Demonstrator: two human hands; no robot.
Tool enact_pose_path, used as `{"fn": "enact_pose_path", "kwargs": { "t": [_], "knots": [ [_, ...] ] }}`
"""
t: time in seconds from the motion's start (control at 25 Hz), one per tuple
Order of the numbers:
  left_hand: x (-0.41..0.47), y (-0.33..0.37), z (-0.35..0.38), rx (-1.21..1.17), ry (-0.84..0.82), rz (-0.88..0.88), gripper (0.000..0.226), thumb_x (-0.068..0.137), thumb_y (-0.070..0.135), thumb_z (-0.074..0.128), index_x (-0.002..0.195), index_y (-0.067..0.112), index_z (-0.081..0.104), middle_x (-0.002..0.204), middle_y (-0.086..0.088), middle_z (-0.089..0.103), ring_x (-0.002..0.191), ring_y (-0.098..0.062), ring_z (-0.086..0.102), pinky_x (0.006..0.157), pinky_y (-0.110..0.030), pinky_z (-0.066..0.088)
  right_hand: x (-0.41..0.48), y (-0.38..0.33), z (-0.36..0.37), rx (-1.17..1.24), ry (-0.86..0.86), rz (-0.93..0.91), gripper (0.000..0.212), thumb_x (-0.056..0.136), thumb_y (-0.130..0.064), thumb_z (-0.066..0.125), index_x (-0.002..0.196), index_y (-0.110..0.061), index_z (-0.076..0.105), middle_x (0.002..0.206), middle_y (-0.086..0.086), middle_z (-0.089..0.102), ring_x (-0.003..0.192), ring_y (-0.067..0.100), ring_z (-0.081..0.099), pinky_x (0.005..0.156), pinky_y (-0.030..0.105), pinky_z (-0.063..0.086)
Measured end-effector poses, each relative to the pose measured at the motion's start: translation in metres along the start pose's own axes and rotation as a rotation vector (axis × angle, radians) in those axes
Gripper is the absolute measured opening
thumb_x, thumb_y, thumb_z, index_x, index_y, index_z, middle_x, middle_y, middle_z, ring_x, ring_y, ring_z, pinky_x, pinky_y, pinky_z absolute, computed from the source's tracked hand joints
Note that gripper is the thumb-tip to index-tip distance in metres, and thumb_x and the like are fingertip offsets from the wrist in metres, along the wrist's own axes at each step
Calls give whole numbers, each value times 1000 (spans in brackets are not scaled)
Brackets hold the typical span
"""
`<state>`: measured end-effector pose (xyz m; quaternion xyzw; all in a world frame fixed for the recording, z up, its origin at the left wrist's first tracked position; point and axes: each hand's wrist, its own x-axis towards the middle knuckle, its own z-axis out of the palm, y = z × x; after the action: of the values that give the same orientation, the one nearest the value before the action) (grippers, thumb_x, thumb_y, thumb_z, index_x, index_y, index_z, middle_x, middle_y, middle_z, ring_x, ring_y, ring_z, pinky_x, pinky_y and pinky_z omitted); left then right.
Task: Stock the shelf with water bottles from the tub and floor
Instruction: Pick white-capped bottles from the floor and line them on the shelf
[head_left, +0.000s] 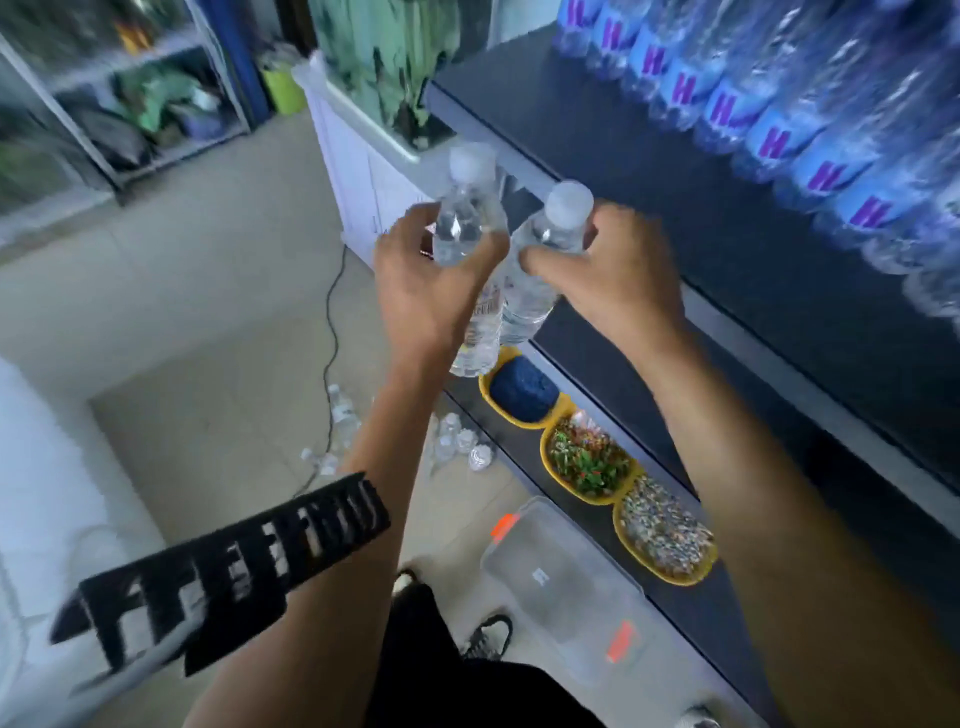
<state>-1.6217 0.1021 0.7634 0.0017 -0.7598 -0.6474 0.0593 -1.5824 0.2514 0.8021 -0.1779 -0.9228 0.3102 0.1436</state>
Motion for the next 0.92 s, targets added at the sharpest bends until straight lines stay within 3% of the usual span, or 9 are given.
{"fn": "enact_pose_path", "kwargs": {
  "t": [0.12,0.24,0.32,0.4,0.48,0.64,0.8,0.92],
  "knots": [
    [11,67,27,-104,-49,143,19,69,40,78,77,30,65,71,9,66,66,-9,57,67,-40,52,25,-8,-68,13,90,-4,43,62,-57,72,74,-17,64,63,-3,63,63,16,62,56,32,43],
    [29,106,58,-130,-132,200,27,71,46,79,87,25,72,78,4,70,70,-13,61,71,-45,54,53,-4,-110,36,155,39,41,60,-56,72,76,-19,68,64,-5,65,63,14,65,56,32,47],
    [50,118,82,-123,-212,219,35,71,49,80,93,22,72,83,2,73,75,-20,67,76,-48,57,76,7,-127,62,181,104,39,59,-56,74,78,-21,70,70,-4,69,71,19,71,62,41,60],
    [77,122,106,-111,-277,213,39,71,49,81,98,22,72,89,1,74,81,-20,70,80,-48,58,98,22,-133,85,206,164,42,60,-54,77,85,-19,73,83,1,75,80,23,74,68,51,62],
    [106,120,126,-72,-322,192,50,71,49,80,110,18,72,97,0,75,89,-19,72,84,-46,58,118,38,-130,107,204,216,38,64,-48,80,88,-20,74,90,3,76,84,23,75,69,53,63],
    [162,104,160,42,-453,182,54,69,46,77,116,19,71,101,3,75,92,-21,72,85,-41,59,157,60,-116,210,199,323,18,70,-35,81,81,-26,70,90,-2,74,85,20,75,68,51,65],
    [212,80,181,63,-556,196,43,77,31,81,117,17,72,101,2,76,92,-17,73,87,-45,59,191,62,-108,253,170,301,28,64,-40,74,88,-26,72,88,-3,74,76,8,73,62,41,65],
    [243,69,187,0,-564,166,44,79,27,82,121,18,70,100,3,76,91,-15,73,90,-42,59,212,61,-97,239,115,254,42,73,-33,69,113,-20,71,112,3,75,104,22,72,82,51,63]
  ]
}}
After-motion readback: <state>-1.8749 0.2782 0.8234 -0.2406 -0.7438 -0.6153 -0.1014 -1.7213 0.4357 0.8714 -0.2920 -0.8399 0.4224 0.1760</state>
